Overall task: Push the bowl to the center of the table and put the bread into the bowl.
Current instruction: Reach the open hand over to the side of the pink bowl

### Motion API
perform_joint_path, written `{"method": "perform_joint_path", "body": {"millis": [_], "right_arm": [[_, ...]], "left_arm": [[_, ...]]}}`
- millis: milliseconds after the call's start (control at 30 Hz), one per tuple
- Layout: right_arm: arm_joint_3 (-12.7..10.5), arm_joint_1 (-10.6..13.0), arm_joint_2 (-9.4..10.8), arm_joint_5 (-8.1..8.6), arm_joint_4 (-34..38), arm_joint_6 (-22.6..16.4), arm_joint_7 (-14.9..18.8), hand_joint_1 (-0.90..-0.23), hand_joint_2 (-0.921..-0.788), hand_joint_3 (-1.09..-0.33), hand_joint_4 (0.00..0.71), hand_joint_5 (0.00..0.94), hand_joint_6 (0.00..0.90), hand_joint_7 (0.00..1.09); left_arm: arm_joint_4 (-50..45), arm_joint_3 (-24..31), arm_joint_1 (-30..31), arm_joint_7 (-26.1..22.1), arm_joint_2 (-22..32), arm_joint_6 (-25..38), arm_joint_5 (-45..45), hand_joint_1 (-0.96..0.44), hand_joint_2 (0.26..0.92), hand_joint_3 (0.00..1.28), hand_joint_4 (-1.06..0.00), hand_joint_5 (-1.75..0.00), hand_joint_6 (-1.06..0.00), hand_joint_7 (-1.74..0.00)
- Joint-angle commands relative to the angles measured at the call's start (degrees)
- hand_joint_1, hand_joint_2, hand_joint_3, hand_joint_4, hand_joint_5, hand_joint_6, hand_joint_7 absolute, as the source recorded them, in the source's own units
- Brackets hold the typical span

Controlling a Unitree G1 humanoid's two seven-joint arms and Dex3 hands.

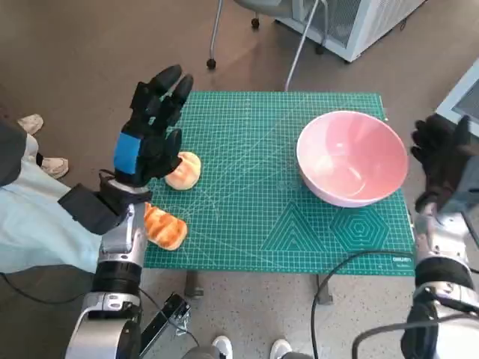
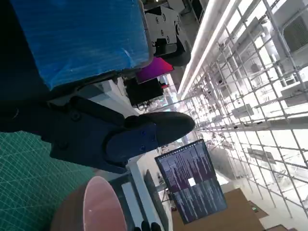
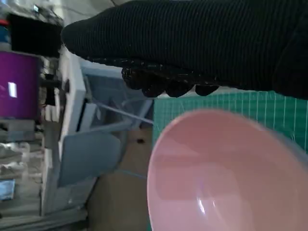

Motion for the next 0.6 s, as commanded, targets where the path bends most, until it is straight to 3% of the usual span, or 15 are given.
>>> {"method": "perform_joint_path", "body": {"millis": [33,233,600], "right_arm": [[-0.1,0.1,1.6,-0.36,1.0,1.5,0.6,-0.565,-0.921,-0.911,0.195,0.003,0.1,0.3],[-0.5,-0.3,2.8,-0.06,1.2,2.3,1.3,-0.573,-0.921,-0.914,0.198,0.004,0.102,0.28],[-2.0,-1.3,6.2,0.69,1.1,2.4,3.0,-0.646,-0.921,-0.838,0.23,0.012,0.151,0.28]], "left_arm": [[-2.9,0.5,2.3,0.0,1.4,0.3,-0.2,-0.69,0.921,0.52,-0.3,-0.01,-0.06,-0.58],[-5.6,0.7,4.3,-0.1,2.6,1.5,-0.7,-0.7,0.921,0.52,-0.31,-0.01,-0.1,-0.51],[-8.8,1.2,6.4,0.0,4.1,3.9,-1.1,-0.7,0.921,0.51,-0.31,0.0,-0.1,-0.46]]}}
